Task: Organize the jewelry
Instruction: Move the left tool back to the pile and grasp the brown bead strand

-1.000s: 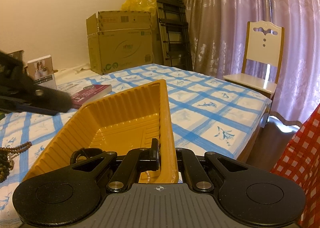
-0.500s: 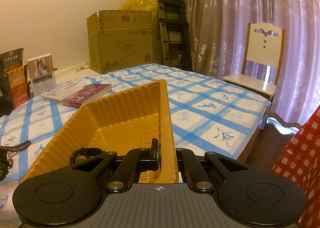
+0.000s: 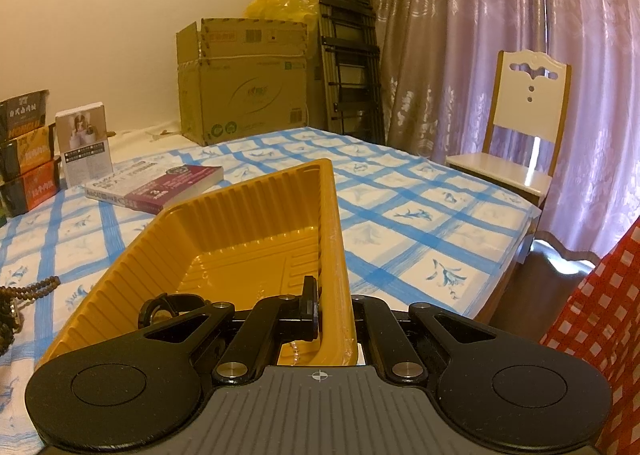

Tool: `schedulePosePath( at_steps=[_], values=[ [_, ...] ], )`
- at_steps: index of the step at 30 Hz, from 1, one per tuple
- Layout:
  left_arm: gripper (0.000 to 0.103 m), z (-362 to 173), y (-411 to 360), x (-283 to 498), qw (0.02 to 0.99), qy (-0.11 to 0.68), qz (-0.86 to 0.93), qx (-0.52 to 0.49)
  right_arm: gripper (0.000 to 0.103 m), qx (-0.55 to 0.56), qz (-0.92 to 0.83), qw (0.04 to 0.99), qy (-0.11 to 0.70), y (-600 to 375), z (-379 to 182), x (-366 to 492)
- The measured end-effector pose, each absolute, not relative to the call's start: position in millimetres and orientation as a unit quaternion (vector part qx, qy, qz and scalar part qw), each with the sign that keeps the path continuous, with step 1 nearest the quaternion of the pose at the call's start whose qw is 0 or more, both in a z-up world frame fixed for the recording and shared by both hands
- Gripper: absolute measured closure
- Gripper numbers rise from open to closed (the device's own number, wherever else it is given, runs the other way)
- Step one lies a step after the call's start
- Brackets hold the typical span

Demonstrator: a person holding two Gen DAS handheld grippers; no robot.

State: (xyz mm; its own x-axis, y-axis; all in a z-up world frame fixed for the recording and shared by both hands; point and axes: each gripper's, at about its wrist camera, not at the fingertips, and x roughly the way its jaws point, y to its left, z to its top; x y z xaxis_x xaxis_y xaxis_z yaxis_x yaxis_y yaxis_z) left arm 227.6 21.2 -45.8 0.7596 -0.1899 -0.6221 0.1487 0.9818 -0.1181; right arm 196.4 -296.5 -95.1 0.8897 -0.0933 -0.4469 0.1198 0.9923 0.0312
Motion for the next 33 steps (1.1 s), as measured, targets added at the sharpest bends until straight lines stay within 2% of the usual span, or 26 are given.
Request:
schedulePosePath(
  at_steps=[17,33],
  values=[
    [0.065,-63,30,228,0.937,0.339,-0.085,-0.013,0.1,0.007,-0.059,0.974,0.219,-299,-94,196],
    [0.066,-87,41,258,0.932,0.348,-0.071,0.075,0.1,0.005,-0.063,0.974,0.218,-302,-93,196]
  ],
)
